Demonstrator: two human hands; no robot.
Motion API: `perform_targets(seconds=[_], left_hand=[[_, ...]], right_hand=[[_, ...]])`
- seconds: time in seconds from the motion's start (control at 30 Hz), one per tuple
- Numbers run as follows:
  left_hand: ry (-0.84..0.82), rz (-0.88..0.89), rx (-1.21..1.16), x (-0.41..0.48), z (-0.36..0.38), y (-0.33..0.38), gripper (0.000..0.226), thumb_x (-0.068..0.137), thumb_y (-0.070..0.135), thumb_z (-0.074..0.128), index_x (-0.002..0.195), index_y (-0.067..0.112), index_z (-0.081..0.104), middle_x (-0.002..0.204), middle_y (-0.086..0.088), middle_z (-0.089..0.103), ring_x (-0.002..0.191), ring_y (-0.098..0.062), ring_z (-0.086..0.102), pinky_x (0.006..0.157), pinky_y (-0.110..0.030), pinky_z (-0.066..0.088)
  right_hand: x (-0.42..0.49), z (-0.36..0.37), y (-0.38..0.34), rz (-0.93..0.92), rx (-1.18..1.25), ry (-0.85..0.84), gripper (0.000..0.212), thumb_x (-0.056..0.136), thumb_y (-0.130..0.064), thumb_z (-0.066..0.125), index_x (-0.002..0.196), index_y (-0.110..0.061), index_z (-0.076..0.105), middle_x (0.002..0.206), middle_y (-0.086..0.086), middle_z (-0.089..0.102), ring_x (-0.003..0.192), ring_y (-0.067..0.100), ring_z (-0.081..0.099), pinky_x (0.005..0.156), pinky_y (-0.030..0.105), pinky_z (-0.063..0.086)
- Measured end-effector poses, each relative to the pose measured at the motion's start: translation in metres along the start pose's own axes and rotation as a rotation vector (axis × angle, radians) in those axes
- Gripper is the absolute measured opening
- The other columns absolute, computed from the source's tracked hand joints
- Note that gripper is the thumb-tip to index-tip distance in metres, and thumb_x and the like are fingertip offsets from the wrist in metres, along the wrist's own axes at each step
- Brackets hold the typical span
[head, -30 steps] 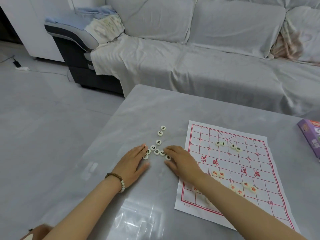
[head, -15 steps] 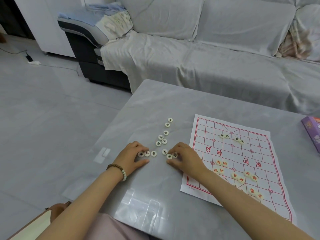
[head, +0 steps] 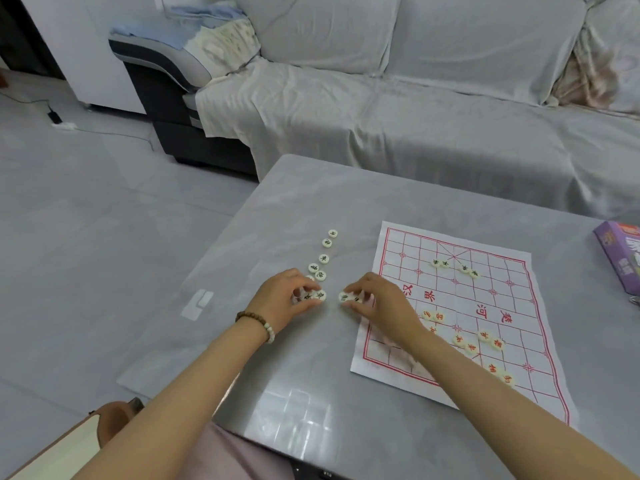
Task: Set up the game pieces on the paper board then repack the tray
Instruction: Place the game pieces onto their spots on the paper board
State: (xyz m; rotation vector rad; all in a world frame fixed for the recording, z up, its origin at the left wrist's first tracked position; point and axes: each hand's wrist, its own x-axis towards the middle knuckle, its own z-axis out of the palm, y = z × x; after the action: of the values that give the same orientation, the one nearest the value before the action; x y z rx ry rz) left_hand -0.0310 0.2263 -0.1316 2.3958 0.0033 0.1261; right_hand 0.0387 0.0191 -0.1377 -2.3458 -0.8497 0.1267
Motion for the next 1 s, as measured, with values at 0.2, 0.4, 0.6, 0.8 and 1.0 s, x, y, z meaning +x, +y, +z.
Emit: perform_targets(seconds=[0.2,0.4,0.6,0.8,1.0], left_hand=[[-0.072,0.055,0.012,0.069,0.044,0.058,0.029,0.081,0.034,0.068,0.107,0.022,0.067,0.093,0.011,0.056,0.081,-0.007,0.051,0.077,-0.020,0.045],[-0.190,0.085,0.043,0.126,0.107,0.104,0.031,0.082,0.038,0.066,0.109,0.023,0.065,0.101,0.007,0.061,0.083,-0.008,0.050,0.079,-0.024,0.048],[-0.242,0.074,0.115,0.147,0.143,0.121,0.032,0.082,0.038,0.065,0.111,0.023,0.064,0.108,0.004,0.060,0.095,-0.013,0.055,0.087,-0.030,0.048],[-0.205,0.089,0.112,0.144,0.141,0.117,0.038,0.082,0.039,0.065,0.117,0.023,0.061,0.105,0.004,0.058,0.090,-0.010,0.051,0.083,-0.024,0.046],[-0.050,0.128,0.187,0.123,0.093,0.072,0.041,0.093,0.042,0.046,0.126,0.020,0.054,0.128,0.001,0.053,0.115,-0.016,0.046,0.097,-0.029,0.038]], right_hand=[[-0.022,-0.065,0.071,0.195,-0.059,0.171,0.024,0.081,-0.030,0.069,0.104,-0.023,0.068,0.091,-0.008,0.060,0.076,0.003,0.053,0.072,0.019,0.047],[-0.034,-0.107,0.135,0.335,-0.131,0.237,0.023,0.083,-0.028,0.069,0.104,-0.020,0.068,0.090,-0.007,0.059,0.074,0.007,0.051,0.065,0.015,0.040],[-0.032,-0.110,0.156,0.360,-0.132,0.191,0.024,0.085,-0.031,0.066,0.108,-0.023,0.067,0.092,-0.009,0.057,0.077,0.007,0.050,0.064,0.016,0.038],[-0.036,-0.107,0.156,0.347,-0.098,0.212,0.028,0.084,-0.032,0.067,0.110,-0.022,0.065,0.095,-0.010,0.056,0.079,0.004,0.048,0.066,0.011,0.036],[-0.025,-0.091,0.118,0.260,-0.043,0.198,0.027,0.085,-0.034,0.065,0.110,-0.026,0.064,0.104,-0.015,0.052,0.087,0.002,0.050,0.076,0.010,0.037]])
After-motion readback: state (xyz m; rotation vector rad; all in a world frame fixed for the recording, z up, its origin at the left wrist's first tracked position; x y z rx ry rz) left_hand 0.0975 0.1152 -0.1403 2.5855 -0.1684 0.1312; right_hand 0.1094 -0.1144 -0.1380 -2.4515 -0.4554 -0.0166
